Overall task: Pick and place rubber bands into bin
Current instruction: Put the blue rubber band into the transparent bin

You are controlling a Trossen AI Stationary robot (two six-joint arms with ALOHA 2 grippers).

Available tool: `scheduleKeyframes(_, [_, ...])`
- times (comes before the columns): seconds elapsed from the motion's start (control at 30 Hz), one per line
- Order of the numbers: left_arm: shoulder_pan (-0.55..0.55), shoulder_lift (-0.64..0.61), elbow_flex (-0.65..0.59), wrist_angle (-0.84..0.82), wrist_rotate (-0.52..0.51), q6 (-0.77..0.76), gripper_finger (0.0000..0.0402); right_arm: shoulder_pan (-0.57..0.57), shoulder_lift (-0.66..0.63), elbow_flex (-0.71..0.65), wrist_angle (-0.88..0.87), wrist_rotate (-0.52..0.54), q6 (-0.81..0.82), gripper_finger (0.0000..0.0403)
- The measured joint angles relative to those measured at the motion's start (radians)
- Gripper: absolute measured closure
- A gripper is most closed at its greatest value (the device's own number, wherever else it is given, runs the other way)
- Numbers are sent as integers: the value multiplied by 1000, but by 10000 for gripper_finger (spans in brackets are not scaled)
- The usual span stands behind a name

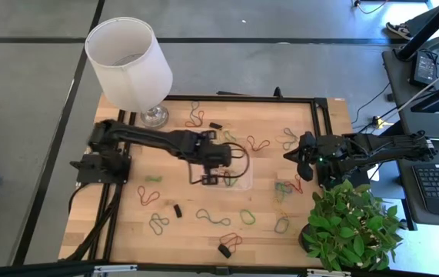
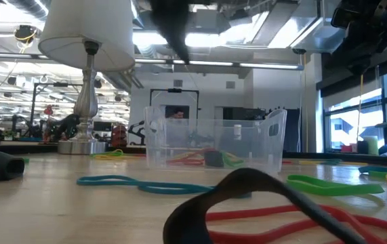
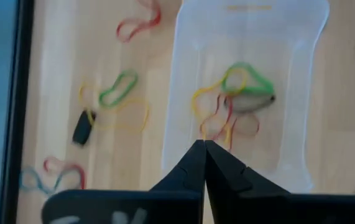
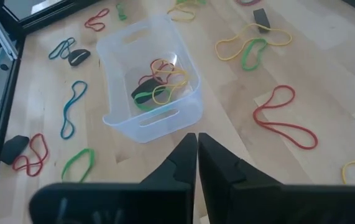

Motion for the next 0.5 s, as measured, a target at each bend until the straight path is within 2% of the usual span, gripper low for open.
scheduleKeyframes(0.1, [-9,-133,-180,67,-15,-42,400,0,0,0,17,0,0,382])
scheduleKeyframes(0.27, [-21,-391,-546,330,-18,-86,401,-3,39,0,188,66,-42,382])
scheduleKeyframes(0.43, [-14,-632,-852,552,-16,-98,400,-4,182,2,491,191,-170,382])
scheduleKeyframes(0.5, [1,-726,-948,604,-15,-98,400,-21,267,21,545,246,-191,382])
